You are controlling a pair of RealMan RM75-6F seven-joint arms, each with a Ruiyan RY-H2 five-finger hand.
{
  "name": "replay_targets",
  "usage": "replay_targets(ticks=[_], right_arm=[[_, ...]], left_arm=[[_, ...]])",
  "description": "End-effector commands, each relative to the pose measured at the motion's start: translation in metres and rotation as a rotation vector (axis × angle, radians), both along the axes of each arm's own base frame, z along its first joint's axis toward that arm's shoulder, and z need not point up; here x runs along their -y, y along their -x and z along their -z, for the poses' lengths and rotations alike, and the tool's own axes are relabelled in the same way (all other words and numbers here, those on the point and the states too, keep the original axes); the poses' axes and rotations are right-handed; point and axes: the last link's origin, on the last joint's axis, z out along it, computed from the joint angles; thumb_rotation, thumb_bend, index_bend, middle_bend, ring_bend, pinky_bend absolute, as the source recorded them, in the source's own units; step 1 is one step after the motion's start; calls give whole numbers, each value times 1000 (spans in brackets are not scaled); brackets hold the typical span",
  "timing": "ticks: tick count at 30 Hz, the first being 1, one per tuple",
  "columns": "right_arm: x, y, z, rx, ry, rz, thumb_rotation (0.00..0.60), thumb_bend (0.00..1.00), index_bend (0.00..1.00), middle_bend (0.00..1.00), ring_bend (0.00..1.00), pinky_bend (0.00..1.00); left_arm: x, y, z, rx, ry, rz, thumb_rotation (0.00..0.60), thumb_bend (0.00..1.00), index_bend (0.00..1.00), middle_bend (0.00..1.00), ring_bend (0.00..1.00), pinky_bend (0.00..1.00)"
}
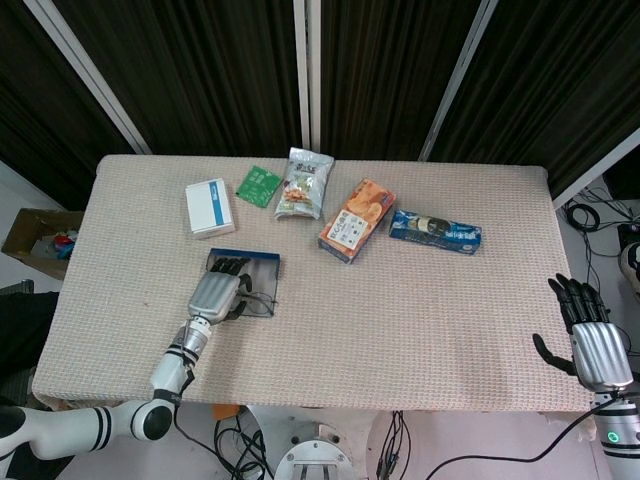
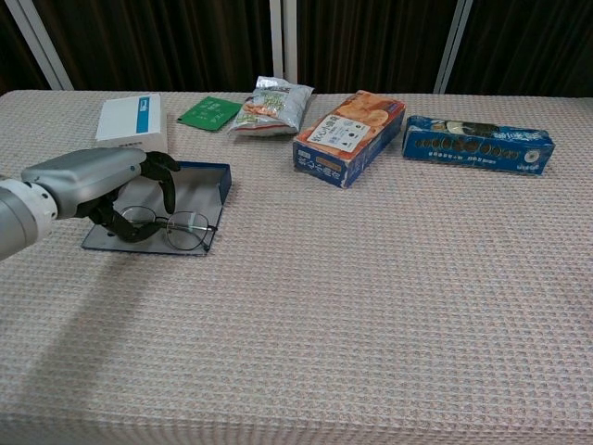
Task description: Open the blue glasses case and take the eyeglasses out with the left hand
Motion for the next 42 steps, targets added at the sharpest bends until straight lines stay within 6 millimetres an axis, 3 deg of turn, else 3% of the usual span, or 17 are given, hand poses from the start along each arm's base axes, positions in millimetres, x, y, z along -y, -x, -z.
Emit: replay_targets(ticks=[1, 18, 26, 32, 38, 42], right_arm=[[0, 0, 0, 0, 1, 1, 600, 278, 0, 55, 0, 0], [-2, 3, -1, 4, 4, 8, 600, 277, 0, 55, 0, 0], [-1, 2, -2, 5, 6, 2, 600, 277, 0, 55, 0, 0], [1, 0, -3, 3, 5, -10, 600, 277, 0, 55, 0, 0], [3, -2, -1, 3, -1, -20, 600, 276, 0, 55, 0, 0], [4, -4, 2, 9, -8, -26, 600, 276, 0, 55, 0, 0]], left_arm=[[-1, 0, 2, 1, 0, -4, 600, 397, 464, 97, 95, 108], [-3, 2, 8, 0, -1, -21, 600, 416, 569, 144, 94, 108], [3, 3, -4, 26, -20, -17, 600, 488, 616, 181, 95, 109], [21, 6, -28, 40, -42, 1, 600, 503, 622, 181, 95, 109], [54, 18, -60, 12, -46, -3, 600, 498, 622, 181, 94, 109], [77, 26, -62, -17, 5, -26, 600, 498, 621, 181, 94, 109]])
